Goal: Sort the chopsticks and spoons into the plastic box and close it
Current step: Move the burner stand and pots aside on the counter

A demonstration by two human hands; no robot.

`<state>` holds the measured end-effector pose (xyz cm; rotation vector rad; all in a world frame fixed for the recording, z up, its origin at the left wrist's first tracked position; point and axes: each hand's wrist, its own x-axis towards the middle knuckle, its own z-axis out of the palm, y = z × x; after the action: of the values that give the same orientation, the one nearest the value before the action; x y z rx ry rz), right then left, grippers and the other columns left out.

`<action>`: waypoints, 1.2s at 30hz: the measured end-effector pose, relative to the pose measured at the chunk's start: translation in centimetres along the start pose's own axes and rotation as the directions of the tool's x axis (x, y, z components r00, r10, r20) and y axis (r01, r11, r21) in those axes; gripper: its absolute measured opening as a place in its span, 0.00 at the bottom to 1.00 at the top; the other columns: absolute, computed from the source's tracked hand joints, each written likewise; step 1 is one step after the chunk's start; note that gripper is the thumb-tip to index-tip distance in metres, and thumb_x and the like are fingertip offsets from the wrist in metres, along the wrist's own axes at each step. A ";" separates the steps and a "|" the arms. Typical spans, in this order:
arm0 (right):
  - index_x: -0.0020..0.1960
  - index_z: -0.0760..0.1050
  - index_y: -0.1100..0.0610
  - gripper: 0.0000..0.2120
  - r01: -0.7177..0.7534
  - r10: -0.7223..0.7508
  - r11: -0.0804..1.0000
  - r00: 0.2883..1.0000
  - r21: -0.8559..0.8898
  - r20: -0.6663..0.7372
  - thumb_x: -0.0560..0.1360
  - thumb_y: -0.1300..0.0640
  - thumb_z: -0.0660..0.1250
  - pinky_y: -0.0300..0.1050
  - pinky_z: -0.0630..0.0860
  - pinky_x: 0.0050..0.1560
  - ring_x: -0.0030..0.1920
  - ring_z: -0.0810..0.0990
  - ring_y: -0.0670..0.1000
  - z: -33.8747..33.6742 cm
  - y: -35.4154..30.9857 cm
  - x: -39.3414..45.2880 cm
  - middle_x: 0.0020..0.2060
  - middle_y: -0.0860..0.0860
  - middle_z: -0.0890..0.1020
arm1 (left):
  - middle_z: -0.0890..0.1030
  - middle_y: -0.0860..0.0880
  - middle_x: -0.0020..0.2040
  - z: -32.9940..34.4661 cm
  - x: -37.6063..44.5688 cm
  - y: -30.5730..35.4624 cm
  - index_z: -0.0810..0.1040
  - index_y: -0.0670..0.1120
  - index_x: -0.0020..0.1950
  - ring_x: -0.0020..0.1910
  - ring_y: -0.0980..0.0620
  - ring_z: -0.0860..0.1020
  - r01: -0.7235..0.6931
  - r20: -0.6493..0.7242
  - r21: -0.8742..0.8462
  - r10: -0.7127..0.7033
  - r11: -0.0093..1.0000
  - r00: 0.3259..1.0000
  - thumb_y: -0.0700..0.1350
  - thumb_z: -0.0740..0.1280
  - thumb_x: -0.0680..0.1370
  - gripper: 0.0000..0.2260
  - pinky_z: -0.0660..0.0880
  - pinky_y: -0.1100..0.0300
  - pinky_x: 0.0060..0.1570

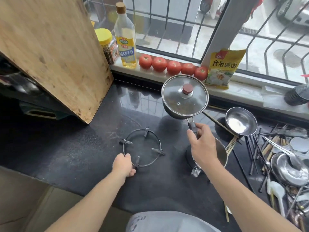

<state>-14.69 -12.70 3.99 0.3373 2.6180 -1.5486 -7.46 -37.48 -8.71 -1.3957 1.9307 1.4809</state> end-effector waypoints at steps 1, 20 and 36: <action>0.55 0.73 0.46 0.06 0.017 -0.017 1.000 1.000 0.021 0.018 0.79 0.53 0.67 0.37 0.70 0.38 0.33 0.74 0.41 0.4 -0.7 0.1 0.33 0.48 0.78 | 0.75 0.37 0.40 -0.8 1.4 1.7 0.69 0.40 0.47 0.24 0.45 0.74 -0.020 -0.015 -0.010 0.020 1.000 1.000 0.43 0.57 0.84 0.09 0.68 0.63 0.16; 0.56 0.74 0.46 0.08 0.069 -0.056 0.996 0.980 -0.062 0.191 0.79 0.55 0.69 0.35 0.69 0.37 0.34 0.73 0.43 4.8 -4.4 6.0 0.32 0.44 0.77 | 0.81 0.34 0.52 -1.8 10.8 20.3 0.70 0.34 0.63 0.44 0.42 0.83 0.086 0.113 -0.757 0.001 0.648 0.994 0.29 0.57 0.83 0.10 0.83 0.47 0.54; 0.57 0.73 0.49 0.08 0.078 -0.068 0.997 0.938 -0.017 0.341 0.79 0.52 0.68 0.42 0.71 0.39 0.34 0.72 0.44 12.9 -6.8 5.6 0.32 0.42 0.75 | 0.71 0.45 0.72 -7.0 3.8 9.1 0.71 0.48 0.75 0.70 0.44 0.68 -0.263 -0.098 0.362 0.318 0.894 0.943 0.48 0.64 0.83 0.19 0.68 0.48 0.68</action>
<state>-22.22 -26.32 2.51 -0.0315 2.4028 -1.4357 -14.85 -45.62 -3.79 -1.1274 2.4450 1.0928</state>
